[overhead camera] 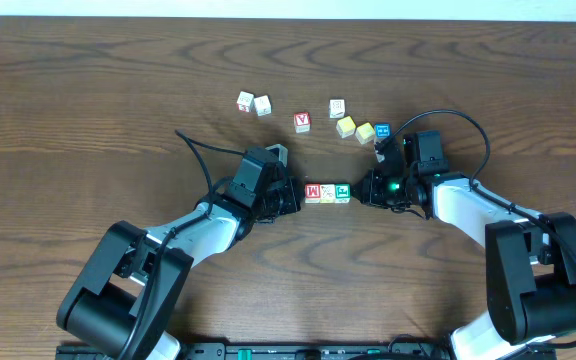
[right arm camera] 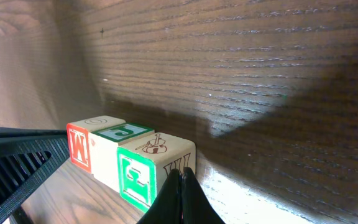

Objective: Lift 3 blocks

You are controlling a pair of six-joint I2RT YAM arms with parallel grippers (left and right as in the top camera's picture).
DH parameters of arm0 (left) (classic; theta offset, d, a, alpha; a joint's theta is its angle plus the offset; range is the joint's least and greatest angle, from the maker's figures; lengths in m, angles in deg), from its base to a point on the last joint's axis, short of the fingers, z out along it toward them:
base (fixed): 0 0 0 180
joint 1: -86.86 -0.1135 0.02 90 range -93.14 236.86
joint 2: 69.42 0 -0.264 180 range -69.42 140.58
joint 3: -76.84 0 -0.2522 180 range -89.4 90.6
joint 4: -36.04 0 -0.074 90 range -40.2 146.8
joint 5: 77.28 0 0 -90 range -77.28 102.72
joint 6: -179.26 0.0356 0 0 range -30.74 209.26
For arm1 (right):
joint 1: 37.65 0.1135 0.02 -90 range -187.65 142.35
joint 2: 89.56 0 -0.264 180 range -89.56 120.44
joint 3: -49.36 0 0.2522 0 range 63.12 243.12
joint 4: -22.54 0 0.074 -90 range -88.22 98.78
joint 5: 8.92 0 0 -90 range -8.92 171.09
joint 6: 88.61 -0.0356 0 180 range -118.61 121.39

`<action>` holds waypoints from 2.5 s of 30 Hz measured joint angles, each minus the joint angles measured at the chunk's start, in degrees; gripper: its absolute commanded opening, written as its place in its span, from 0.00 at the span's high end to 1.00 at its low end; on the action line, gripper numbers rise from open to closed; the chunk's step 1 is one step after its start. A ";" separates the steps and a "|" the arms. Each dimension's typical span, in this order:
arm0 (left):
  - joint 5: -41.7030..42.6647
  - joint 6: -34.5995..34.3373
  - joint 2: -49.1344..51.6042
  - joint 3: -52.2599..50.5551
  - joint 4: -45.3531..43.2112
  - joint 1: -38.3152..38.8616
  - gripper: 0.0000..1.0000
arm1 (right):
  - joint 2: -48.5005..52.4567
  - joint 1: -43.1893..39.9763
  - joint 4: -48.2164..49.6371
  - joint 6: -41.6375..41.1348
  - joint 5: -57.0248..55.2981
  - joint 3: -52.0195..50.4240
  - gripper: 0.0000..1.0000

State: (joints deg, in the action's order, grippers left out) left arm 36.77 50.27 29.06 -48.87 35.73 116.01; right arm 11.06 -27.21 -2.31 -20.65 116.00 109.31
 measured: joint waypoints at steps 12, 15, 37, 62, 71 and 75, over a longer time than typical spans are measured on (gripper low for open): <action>1.36 0.24 0.00 -0.02 -1.53 -0.20 0.93 | 0.00 -0.48 0.11 0.00 0.31 0.00 0.99; 1.36 0.24 0.00 -0.02 -1.55 -0.22 0.93 | 0.00 -0.48 0.28 0.00 0.31 0.00 0.99; -4.17 -1.57 0.00 -0.02 2.73 -0.11 0.93 | 0.00 -0.46 0.04 0.00 2.64 -0.11 0.99; -6.03 -4.57 0.00 -0.02 2.64 -0.11 0.93 | 0.00 2.03 -1.46 -5.38 -3.34 -0.20 0.99; -5.99 -5.38 0.00 -0.02 1.68 -0.09 0.93 | 0.00 2.03 -1.14 -5.84 -3.45 -0.20 0.99; -5.97 -6.51 0.46 -0.02 1.31 -0.09 0.93 | 0.00 2.03 -1.05 -5.84 -3.45 -0.20 0.99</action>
State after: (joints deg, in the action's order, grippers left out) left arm 30.80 43.76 29.52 -48.89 37.04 115.92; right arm 11.06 -25.18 -3.36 -26.48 112.55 109.12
